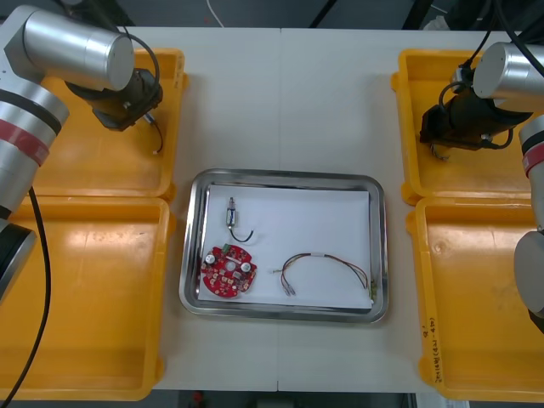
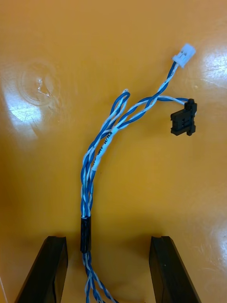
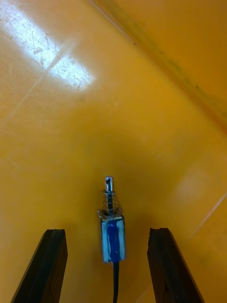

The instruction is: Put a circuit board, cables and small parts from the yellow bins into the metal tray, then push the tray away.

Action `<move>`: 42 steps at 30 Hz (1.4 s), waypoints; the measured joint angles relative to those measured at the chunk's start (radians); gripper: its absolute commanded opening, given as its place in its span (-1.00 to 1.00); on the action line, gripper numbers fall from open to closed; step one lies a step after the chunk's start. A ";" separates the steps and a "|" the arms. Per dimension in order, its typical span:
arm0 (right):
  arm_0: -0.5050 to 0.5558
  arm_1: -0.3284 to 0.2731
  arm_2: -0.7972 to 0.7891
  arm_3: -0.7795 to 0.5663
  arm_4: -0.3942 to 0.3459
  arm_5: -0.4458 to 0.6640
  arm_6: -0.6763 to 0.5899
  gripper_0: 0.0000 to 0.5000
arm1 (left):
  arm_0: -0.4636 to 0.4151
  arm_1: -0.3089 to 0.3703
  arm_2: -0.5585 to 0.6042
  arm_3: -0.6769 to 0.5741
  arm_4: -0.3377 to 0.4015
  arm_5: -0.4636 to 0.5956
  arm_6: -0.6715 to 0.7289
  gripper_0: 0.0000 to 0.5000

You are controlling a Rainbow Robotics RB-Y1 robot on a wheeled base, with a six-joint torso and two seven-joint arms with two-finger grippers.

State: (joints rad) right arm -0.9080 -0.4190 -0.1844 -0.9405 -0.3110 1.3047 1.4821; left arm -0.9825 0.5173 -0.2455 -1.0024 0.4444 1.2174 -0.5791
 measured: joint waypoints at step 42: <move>0.043 -0.054 -0.017 -0.389 -0.055 0.452 0.000 -1.00 | -0.007 -0.012 -0.030 0.067 0.004 -0.071 -0.001 -1.00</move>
State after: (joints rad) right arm -0.8646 -0.4726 -0.2018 -1.3298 -0.3659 1.7567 1.4821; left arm -0.9890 0.5056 -0.2755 -0.9354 0.4479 1.1464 -0.5796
